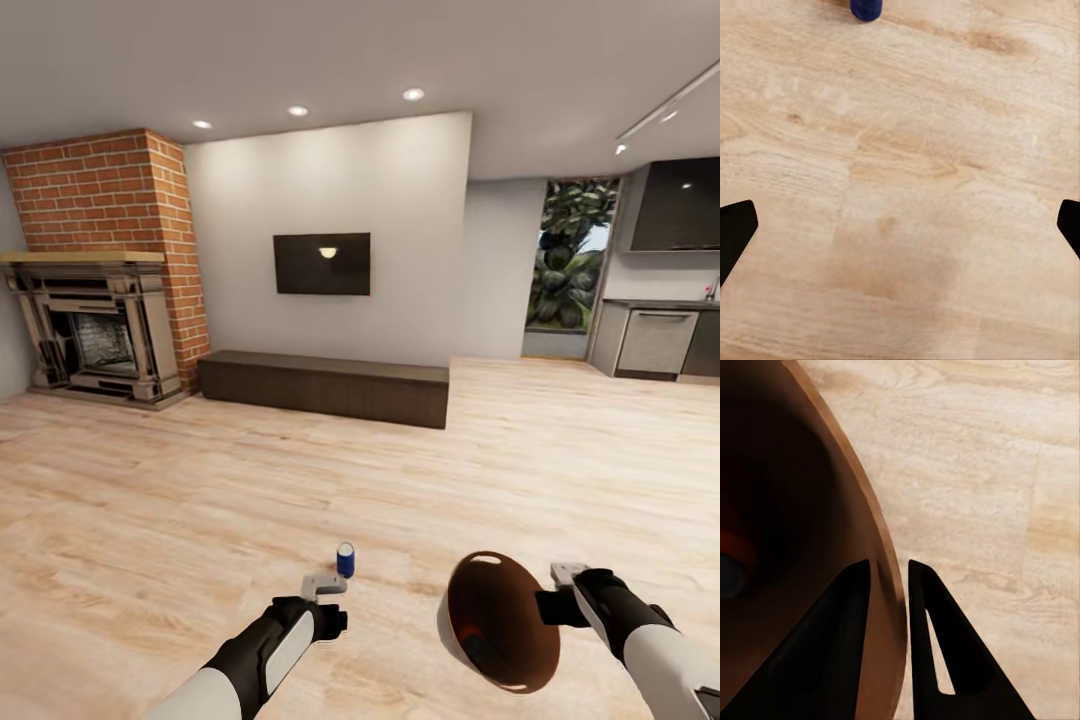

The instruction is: Put the three can of soda from the living room inside the tash can in the kitchen.

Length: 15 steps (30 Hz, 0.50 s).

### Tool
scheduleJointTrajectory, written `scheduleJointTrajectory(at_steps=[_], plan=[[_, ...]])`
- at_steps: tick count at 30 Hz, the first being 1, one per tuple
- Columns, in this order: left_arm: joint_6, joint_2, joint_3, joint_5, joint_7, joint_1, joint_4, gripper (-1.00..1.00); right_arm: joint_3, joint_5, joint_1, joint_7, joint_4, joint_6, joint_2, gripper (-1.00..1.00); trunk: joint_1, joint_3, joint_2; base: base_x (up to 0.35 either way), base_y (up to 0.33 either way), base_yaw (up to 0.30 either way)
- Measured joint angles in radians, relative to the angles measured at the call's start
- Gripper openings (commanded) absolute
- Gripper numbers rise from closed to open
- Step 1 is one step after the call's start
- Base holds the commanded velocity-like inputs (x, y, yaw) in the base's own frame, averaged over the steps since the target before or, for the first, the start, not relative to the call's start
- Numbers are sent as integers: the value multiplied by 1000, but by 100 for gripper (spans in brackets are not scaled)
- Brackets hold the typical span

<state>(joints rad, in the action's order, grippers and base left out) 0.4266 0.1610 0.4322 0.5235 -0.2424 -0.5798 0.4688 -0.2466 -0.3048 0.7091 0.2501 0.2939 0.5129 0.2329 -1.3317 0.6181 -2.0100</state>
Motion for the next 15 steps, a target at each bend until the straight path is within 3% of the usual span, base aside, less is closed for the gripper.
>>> scheduleJointTrajectory(at_steps=[4,7,11,15], plan=[[0,0,-1,0,0,0,0,100,10,-41,-12,47,-14,-39,38,-100,0,0,0,342,0,0],[0,0,0,1,0,0,-1,100,-6,-1,-15,66,-40,-89,57,-100,0,0,0,342,0,0],[0,0,0,1,0,0,-1,100,5,-22,-21,67,-54,-115,87,-100,0,0,0,342,0,0],[0,0,-1,1,-1,0,-1,100,-5,54,-36,72,-57,-118,108,-100,0,0,0,342,0,0]])
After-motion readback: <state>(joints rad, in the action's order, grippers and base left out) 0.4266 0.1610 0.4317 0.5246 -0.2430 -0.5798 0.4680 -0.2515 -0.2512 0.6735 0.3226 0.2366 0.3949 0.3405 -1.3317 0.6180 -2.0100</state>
